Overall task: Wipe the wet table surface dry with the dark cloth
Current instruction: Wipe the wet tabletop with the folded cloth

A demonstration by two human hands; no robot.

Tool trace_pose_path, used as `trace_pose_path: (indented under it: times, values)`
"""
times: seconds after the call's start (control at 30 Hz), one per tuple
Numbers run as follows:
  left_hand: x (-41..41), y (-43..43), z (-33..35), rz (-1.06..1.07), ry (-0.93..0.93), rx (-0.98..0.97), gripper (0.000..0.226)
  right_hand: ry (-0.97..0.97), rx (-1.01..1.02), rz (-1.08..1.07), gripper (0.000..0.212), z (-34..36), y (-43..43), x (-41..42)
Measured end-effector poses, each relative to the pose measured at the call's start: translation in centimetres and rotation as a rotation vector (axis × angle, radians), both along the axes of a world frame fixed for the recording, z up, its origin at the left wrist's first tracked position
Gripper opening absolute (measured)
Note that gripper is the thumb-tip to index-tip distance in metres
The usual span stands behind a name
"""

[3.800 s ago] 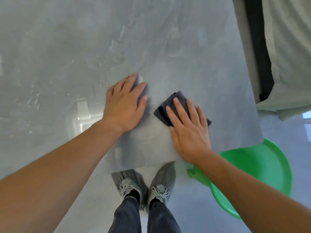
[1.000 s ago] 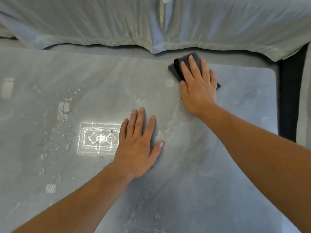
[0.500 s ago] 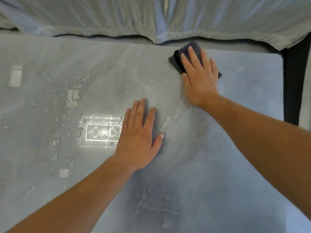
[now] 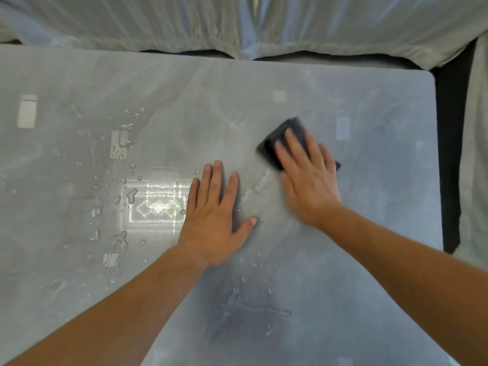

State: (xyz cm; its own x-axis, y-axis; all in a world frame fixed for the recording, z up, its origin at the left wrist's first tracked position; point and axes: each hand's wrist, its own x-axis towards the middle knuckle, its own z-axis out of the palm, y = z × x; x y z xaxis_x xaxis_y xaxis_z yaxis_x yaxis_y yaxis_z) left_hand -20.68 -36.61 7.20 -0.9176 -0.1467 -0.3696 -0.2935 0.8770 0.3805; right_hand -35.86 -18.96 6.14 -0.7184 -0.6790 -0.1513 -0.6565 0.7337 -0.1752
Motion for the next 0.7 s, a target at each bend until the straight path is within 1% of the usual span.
trace_pose_path:
  times: [0.07,0.1,0.13,0.17,0.23,0.27,0.3,0.33,0.37,0.43,0.5,0.53,0.57,0.6,0.7]
  values:
    - [-0.1,-0.2,0.1,-0.003,-0.026,0.028,0.096,0.001,0.043,0.256,0.055,0.0,2.7,1.3]
    - [-0.1,-0.4,0.1,-0.006,-0.031,0.039,0.098,0.002,0.061,0.31,0.056,0.0,3.5,0.5]
    - [0.0,-0.5,0.1,-0.013,-0.029,0.045,0.099,0.004,0.067,0.277,0.056,-0.1,3.9,-0.6]
    - [0.0,-0.6,0.1,-0.024,-0.025,0.047,0.099,0.001,0.065,0.169,0.057,-0.2,3.8,-1.7]
    - [0.3,-0.6,0.1,-0.023,-0.002,0.055,0.1,-0.013,0.038,-0.138,0.056,-0.1,2.2,-3.0]
    - [0.4,-0.6,0.1,-0.014,0.025,0.057,0.099,-0.021,0.017,-0.253,0.056,-0.2,1.1,-2.6]
    - [0.7,-0.5,0.1,-0.01,0.057,0.054,0.098,-0.018,0.005,-0.309,0.056,-0.1,0.2,-1.6]
    - [1.1,-0.3,0.2,-0.012,0.087,0.047,0.096,0.001,-0.001,-0.299,0.057,-0.1,-0.3,0.1]
    - [1.7,-0.1,0.2,-0.015,0.108,0.04,0.093,0.016,-0.003,-0.225,0.057,-0.2,-0.1,2.2]
    - [3.1,0.5,0.4,-0.024,0.117,0.033,0.087,0.017,0.019,0.003,0.057,-0.3,1.7,6.3]
    - [4.6,1.2,0.7,-0.031,0.1,0.033,0.083,-0.018,0.053,0.18,0.056,0.0,3.7,7.1]
    - [5.4,1.6,0.8,-0.039,0.091,0.03,0.082,-0.019,0.055,0.219,0.056,0.0,4.2,6.3]
    - [6.1,1.9,0.8,-0.049,0.086,0.019,0.081,-0.009,0.049,0.207,0.056,-0.1,4.3,5.2]
    - [6.6,2.1,0.7,-0.059,0.085,0.005,0.079,-0.002,0.035,0.14,0.056,-0.1,4.2,3.9]
    - [8.3,2.5,0.6,-0.052,0.075,-0.018,0.075,-0.033,-0.008,-0.196,0.056,-0.1,2.5,2.3]
